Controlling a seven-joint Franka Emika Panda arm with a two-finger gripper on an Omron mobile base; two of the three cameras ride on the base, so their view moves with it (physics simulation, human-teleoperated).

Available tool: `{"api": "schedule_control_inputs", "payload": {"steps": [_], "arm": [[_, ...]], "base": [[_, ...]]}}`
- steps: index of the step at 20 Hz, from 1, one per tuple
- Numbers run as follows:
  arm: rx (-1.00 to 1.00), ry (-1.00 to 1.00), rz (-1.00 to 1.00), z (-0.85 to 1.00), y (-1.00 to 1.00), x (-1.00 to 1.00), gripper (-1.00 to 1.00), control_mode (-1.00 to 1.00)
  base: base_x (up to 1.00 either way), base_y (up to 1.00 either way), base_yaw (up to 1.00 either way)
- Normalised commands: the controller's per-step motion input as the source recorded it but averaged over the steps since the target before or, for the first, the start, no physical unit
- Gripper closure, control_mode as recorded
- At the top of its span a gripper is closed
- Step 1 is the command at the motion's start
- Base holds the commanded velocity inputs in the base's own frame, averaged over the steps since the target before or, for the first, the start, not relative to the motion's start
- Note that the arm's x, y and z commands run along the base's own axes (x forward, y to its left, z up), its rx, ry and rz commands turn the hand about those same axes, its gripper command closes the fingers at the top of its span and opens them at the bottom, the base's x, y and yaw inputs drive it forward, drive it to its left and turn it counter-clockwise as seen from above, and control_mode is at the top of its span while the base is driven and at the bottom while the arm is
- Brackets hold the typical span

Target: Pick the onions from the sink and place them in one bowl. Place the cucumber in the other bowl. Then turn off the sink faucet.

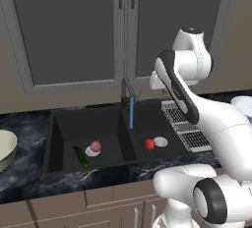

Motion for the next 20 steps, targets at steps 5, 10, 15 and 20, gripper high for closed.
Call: {"api": "schedule_control_inputs", "payload": {"steps": [5, 10, 15, 20], "arm": [[0.0, 0.0, 0.0, -0.01, 0.13, -0.05, -1.0, -1.0], [0.0, 0.0, 0.0, -0.02, 0.37, -0.11, -1.0, -1.0], [0.0, 0.0, 0.0, -0.01, 0.51, -0.06, -1.0, -1.0], [0.0, 0.0, 0.01, -0.07, 0.54, 0.0, -1.0, -1.0]], "base": [[0.0, 0.0, 0.0], [0.0, 0.0, 0.0], [0.0, 0.0, 0.0], [0.0, 0.0, 0.0]]}}
